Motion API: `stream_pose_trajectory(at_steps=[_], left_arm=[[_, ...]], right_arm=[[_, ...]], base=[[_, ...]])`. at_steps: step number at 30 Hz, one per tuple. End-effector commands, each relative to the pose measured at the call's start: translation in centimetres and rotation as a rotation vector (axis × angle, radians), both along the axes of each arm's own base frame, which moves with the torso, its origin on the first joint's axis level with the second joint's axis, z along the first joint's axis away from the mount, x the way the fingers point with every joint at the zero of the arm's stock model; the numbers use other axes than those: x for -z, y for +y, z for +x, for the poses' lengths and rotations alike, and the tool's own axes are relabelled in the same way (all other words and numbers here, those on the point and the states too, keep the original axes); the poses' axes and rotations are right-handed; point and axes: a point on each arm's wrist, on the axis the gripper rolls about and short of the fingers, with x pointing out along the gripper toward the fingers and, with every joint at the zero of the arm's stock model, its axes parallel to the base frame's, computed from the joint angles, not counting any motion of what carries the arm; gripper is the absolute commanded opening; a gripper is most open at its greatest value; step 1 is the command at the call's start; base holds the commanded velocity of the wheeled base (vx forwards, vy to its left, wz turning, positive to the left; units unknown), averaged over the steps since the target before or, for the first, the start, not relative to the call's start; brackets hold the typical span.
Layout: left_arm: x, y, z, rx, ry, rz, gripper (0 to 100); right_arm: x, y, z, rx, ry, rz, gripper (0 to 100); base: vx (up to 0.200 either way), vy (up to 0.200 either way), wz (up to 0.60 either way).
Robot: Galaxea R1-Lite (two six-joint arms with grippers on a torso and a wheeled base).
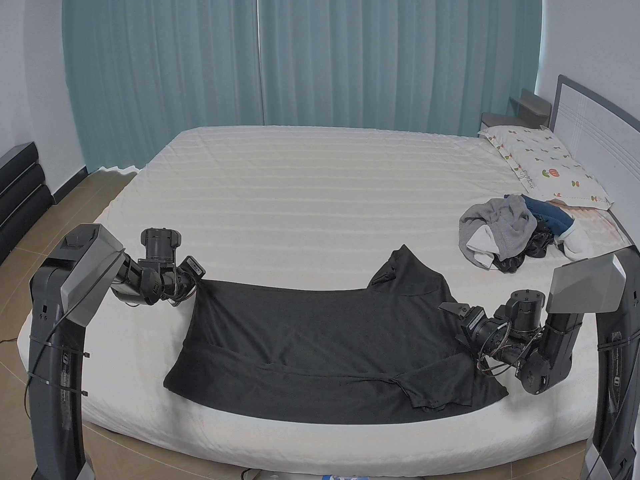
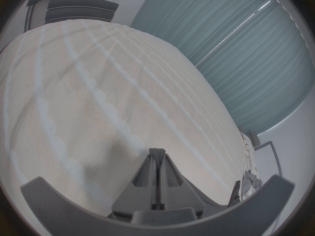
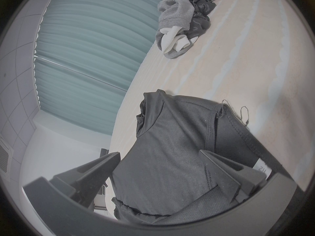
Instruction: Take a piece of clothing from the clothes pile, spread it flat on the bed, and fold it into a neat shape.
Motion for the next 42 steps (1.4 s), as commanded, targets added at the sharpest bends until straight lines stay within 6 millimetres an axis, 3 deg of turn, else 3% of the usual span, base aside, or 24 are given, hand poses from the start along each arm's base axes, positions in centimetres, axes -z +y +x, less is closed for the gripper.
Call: stream_pose_trajectory(at_steps=[1, 6, 10, 11, 12, 13, 18, 26, 32, 42], left_arm=[[0.3, 0.0, -0.1, 0.001, 0.009, -0.002, 0], [0.4, 0.1, -0.2, -0.002, 0.017, -0.004, 0], [0.4, 0.3, -0.5, 0.0, 0.035, -0.077, 0], [0.1, 0.3, -0.6, 0.005, 0.035, -0.109, 0], [0.1, 0.3, -0.6, 0.005, 0.035, -0.109, 0], [-0.1, 0.4, -0.6, 0.01, 0.034, -0.136, 0], [-0.1, 0.5, -0.8, 0.007, 0.042, -0.143, 0], [0.0, 0.5, -0.9, 0.007, 0.045, -0.143, 0], [0.0, 0.5, -0.9, 0.007, 0.047, -0.143, 0], [0.0, 0.5, -0.9, 0.007, 0.047, -0.143, 0]], right_arm=[[0.0, 0.0, 0.0, 0.001, -0.002, 0.0, 100], [-0.3, -0.3, 0.5, 0.011, -0.014, 0.003, 100], [-1.8, -1.0, 2.0, 0.028, -0.078, -0.007, 100], [-3.1, -1.4, 3.3, 0.033, -0.108, -0.019, 100], [-3.1, -1.4, 3.3, 0.033, -0.108, -0.019, 100], [-3.9, -1.4, 5.1, 0.028, -0.062, -0.05, 100], [-4.7, -1.0, 9.1, 0.005, -0.038, -0.166, 100], [-3.3, 0.1, 13.5, 0.008, -0.066, -0.385, 100], [-0.8, 1.2, 16.4, 0.037, -0.021, -0.484, 100], [0.1, 2.3, 17.4, 0.023, 0.011, -0.511, 100]], base=[[0.0, 0.0, 0.0], [0.0, 0.0, 0.0], [0.0, 0.0, 0.0], [0.0, 0.0, 0.0], [0.0, 0.0, 0.0], [0.0, 0.0, 0.0], [0.0, 0.0, 0.0], [0.0, 0.0, 0.0], [0.0, 0.0, 0.0], [0.0, 0.0, 0.0]])
